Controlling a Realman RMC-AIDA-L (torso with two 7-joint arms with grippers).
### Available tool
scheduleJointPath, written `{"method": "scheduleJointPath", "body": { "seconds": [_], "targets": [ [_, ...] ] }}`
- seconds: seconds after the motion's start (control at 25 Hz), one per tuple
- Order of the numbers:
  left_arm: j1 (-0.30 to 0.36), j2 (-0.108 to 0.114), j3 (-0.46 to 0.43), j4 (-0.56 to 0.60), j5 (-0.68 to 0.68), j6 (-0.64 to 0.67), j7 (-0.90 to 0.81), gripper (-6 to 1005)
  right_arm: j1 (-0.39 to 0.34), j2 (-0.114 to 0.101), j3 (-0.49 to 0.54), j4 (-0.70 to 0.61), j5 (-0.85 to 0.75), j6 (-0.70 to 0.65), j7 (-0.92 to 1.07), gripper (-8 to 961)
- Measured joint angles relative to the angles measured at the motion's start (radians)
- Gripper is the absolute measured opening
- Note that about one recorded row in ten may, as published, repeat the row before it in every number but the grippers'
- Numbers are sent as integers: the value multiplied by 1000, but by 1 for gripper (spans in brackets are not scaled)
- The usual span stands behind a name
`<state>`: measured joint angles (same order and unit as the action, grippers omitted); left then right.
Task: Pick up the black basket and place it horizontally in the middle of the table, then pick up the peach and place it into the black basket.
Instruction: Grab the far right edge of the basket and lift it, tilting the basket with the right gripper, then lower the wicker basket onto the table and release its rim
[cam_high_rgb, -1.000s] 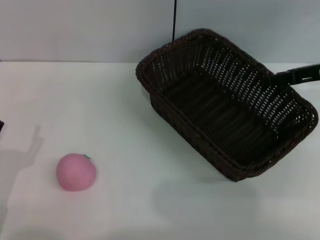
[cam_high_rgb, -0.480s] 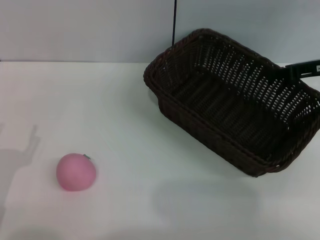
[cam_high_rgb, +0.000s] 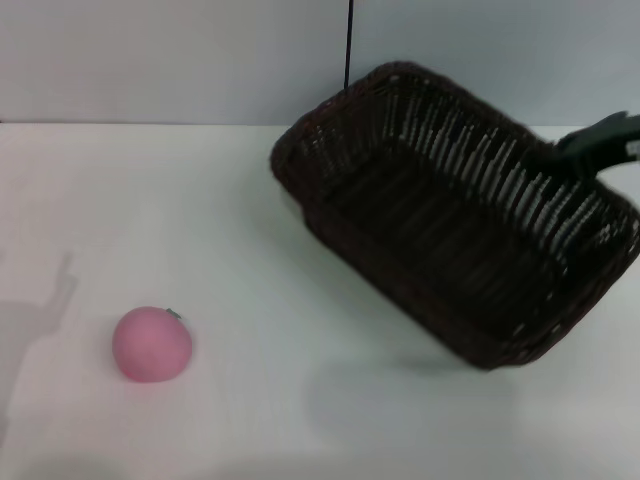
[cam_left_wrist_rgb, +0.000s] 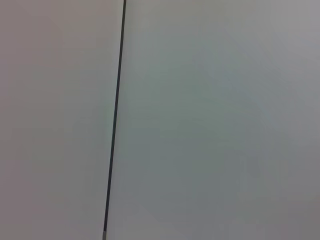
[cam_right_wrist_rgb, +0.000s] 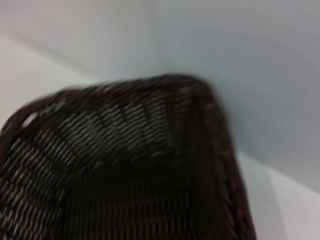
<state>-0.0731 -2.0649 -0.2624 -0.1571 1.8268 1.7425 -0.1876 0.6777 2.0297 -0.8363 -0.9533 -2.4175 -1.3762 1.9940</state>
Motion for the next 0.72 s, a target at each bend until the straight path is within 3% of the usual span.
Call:
{"method": "scheduleJointPath", "body": {
  "seconds": [0.24,0.6,0.72],
  "targets": [
    [13,-1,0,-5,0,5,0,808,-43,21,-115,-144,-3,-123,-165,194],
    [25,-1,0,-7,0,9,1,809,-119,33,-117,-332,29,-164,-390,192],
    [25,-1,2,-7,0,9,3,809,-134,26,-114,-343,104,-185,-482,191]
  ]
}}
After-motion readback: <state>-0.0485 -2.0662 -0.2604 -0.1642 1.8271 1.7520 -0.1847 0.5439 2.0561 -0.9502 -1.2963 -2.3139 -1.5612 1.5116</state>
